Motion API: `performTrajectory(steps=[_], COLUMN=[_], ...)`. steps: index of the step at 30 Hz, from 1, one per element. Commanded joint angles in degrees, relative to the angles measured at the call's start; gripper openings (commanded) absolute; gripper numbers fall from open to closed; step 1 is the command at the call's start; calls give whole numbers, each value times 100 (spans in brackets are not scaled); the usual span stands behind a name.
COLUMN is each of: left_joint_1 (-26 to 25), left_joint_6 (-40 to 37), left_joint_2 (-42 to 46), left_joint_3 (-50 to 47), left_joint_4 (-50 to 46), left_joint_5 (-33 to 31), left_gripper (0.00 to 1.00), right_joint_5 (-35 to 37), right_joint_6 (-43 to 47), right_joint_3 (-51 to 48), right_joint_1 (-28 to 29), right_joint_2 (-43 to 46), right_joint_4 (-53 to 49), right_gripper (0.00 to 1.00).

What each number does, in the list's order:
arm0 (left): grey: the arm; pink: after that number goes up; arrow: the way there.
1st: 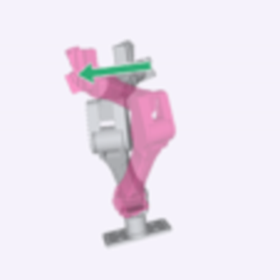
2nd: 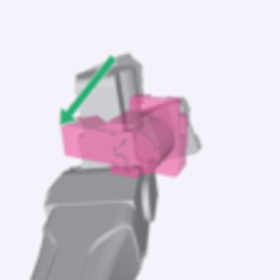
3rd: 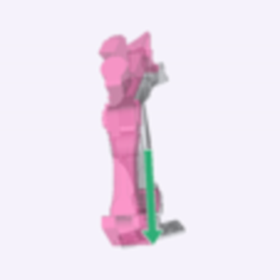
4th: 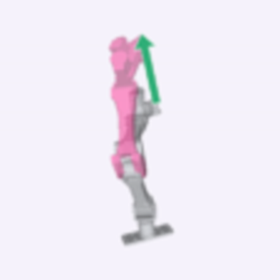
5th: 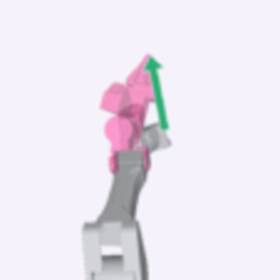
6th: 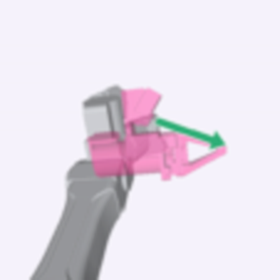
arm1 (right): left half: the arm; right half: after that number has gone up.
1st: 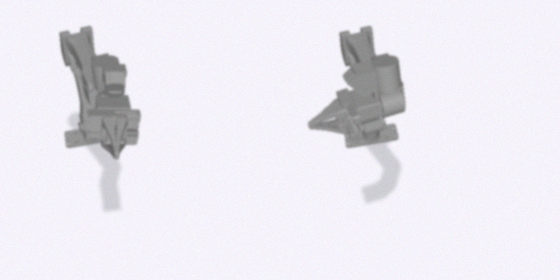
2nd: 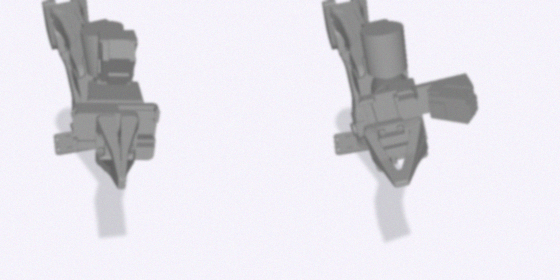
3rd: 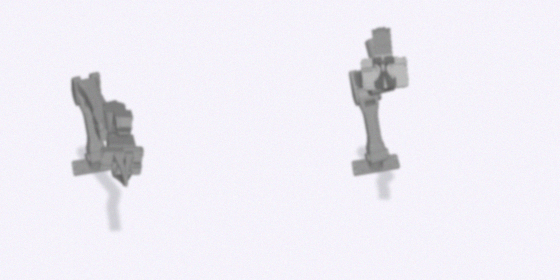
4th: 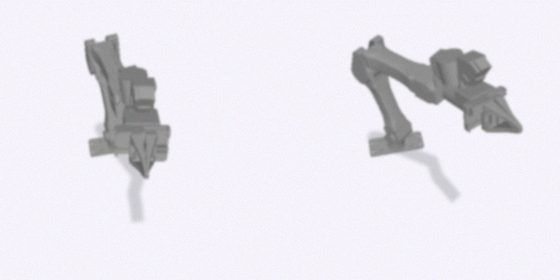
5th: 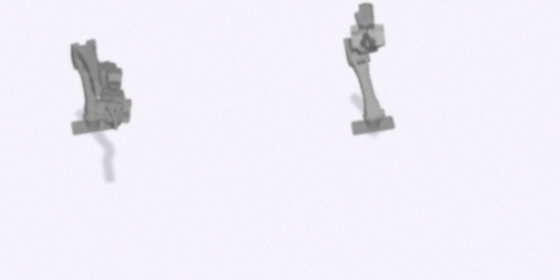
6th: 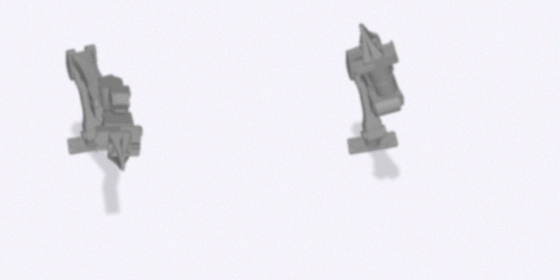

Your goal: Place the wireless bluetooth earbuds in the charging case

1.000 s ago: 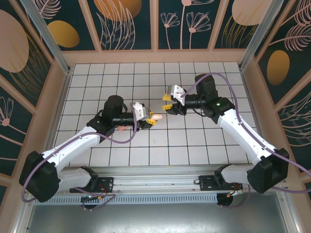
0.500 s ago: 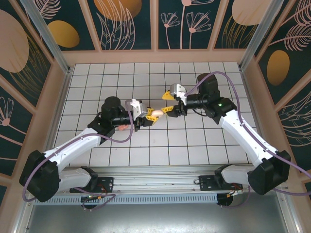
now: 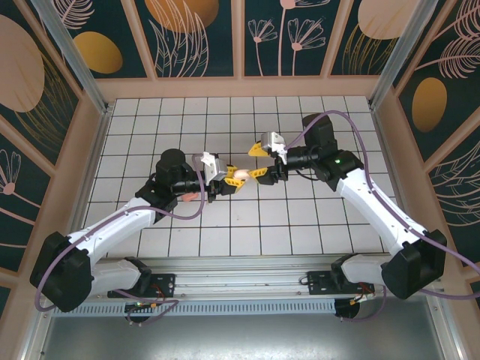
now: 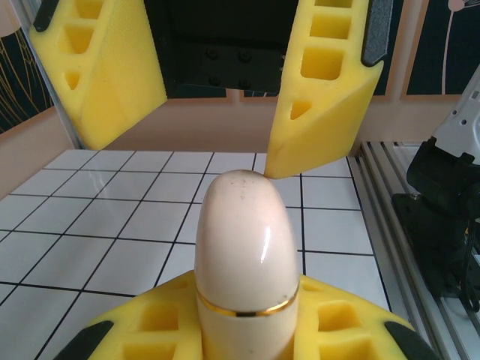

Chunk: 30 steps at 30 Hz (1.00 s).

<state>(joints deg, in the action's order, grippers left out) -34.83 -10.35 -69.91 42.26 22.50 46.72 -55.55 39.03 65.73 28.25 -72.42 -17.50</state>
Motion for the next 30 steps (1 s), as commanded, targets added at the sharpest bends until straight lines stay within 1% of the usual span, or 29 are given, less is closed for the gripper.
performTrajectory(steps=[1, 6, 10, 19, 24, 30], left_joint_1=[13, 11, 16, 17, 12, 14], left_joint_6=[57, 41, 40, -35, -133, -159], left_joint_2=[47, 79, 81, 92, 74, 92], left_joint_3=[38, 28, 72, 124, 184, 211], left_joint_4=[165, 158, 136, -23, -199, -207], left_joint_5=[173, 151, 175, 222, 236, 235], left_gripper=[11, 11, 11, 11, 11, 10], right_joint_5=[-5, -112, -16, 624, 418, 490], right_joint_6=[10, 11, 3, -473, -797, -935], right_joint_3=[115, 97, 124, 219, 168, 159], right_joint_1=[101, 180, 242, 218, 103, 43], right_joint_2=[-98, -106, -131, -279, -273, -323], right_joint_4=[-16, -62, -62, 194, 595, 702], right_gripper=[61, 62, 62, 61, 61, 60])
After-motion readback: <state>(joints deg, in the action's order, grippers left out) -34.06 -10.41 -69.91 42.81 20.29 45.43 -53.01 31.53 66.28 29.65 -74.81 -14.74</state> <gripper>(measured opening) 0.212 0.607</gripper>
